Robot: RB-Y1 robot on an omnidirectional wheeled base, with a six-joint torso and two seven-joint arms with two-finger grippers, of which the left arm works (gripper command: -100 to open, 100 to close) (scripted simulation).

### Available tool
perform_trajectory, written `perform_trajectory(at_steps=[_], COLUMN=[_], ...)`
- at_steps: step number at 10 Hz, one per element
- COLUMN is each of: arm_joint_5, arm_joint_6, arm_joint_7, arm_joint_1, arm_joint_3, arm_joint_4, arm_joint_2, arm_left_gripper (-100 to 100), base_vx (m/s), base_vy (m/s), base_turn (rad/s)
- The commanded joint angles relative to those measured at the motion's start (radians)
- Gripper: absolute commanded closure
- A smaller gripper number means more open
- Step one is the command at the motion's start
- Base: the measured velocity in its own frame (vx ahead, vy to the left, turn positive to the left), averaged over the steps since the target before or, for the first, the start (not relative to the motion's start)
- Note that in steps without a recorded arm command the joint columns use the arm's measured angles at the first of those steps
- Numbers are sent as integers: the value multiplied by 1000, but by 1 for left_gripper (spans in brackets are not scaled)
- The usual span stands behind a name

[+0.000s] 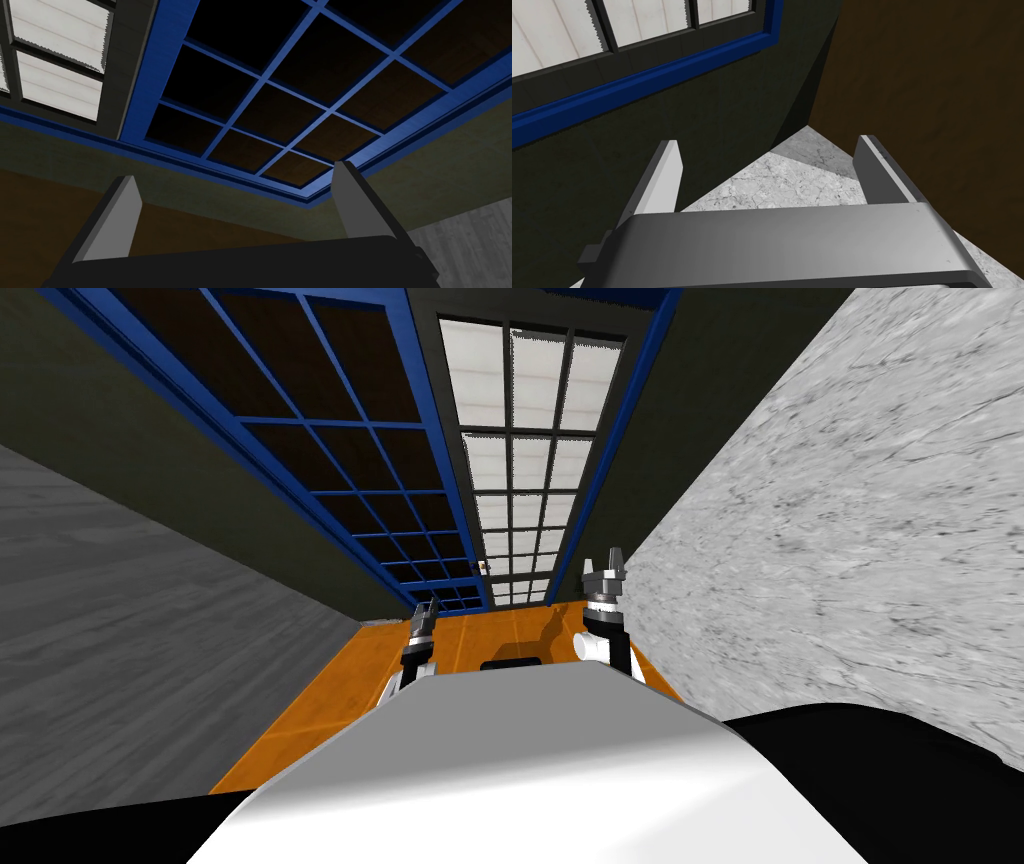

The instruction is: Pull the door open

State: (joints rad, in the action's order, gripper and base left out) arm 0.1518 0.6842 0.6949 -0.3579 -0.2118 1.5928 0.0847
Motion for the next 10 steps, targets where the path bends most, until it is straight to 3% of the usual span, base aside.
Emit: perform_trajectory(at_steps=[1,10], arm_joint_5=[9,56], arm_joint_6=[9,52], arm_joint_7=[37,223], arm_joint_1=[6,56], arm_joint_3=[-8,-58], arm_joint_4=[-35,-241], arm_joint_2=[-2,-12], arm_left_gripper=[-100,-100], base_vx=[111,100], base_vy=[-14,5], base_turn=[-49,-52])
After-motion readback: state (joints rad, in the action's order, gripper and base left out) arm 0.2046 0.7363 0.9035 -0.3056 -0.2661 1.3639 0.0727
